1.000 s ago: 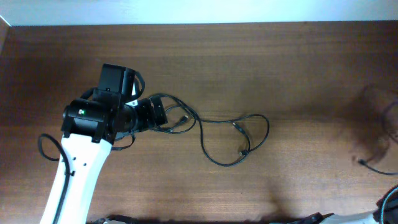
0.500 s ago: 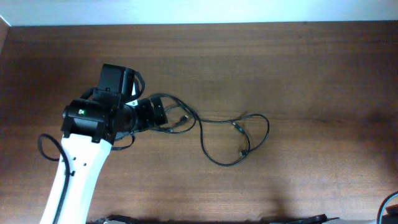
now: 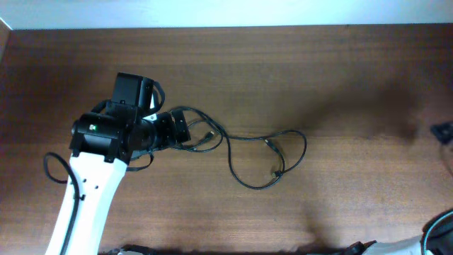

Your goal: Untangle cables

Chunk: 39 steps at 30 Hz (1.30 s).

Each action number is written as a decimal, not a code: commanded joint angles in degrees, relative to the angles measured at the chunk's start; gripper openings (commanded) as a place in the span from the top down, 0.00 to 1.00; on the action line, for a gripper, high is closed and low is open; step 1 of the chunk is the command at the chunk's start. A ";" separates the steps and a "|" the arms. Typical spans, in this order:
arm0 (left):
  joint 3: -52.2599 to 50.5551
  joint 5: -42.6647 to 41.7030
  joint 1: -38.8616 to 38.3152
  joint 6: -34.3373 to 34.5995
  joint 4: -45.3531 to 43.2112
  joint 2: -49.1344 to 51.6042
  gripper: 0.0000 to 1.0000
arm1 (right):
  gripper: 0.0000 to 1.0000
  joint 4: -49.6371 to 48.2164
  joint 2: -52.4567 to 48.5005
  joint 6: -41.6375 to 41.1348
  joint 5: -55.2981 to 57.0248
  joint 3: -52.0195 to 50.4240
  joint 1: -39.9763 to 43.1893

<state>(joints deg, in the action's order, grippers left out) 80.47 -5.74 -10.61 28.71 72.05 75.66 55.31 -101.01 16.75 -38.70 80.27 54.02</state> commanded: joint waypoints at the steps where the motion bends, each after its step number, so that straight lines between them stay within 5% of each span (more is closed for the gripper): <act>1: 0.15 0.00 -0.15 -0.50 0.07 0.31 0.01 | 0.01 -0.24 0.57 1.05 -1.18 1.16 -8.44; 14: 0.15 0.00 -0.15 -0.50 0.07 0.31 0.01 | 0.01 3.02 0.24 -3.30 -1.38 -0.61 -51.23; 19: 0.15 0.00 -0.15 -0.50 0.07 0.31 0.01 | 0.01 -0.90 0.24 -20.39 4.04 -0.63 -63.76; 26: 0.15 0.00 -0.15 -0.50 0.07 0.31 0.01 | 0.01 -21.42 0.22 -57.66 5.20 -11.85 -75.28; 30: 0.15 0.00 -0.15 -0.50 0.07 0.31 0.01 | 0.01 -32.65 0.22 -69.99 2.71 -17.29 -79.56; 39: 0.15 0.00 -0.15 -0.50 0.07 0.31 0.01 | 0.01 -41.72 0.22 -88.52 9.73 -21.49 -86.95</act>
<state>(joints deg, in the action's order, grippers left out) 80.47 -5.74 -10.61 28.71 72.07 75.66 16.34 -101.01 -64.45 -31.83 60.97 -31.88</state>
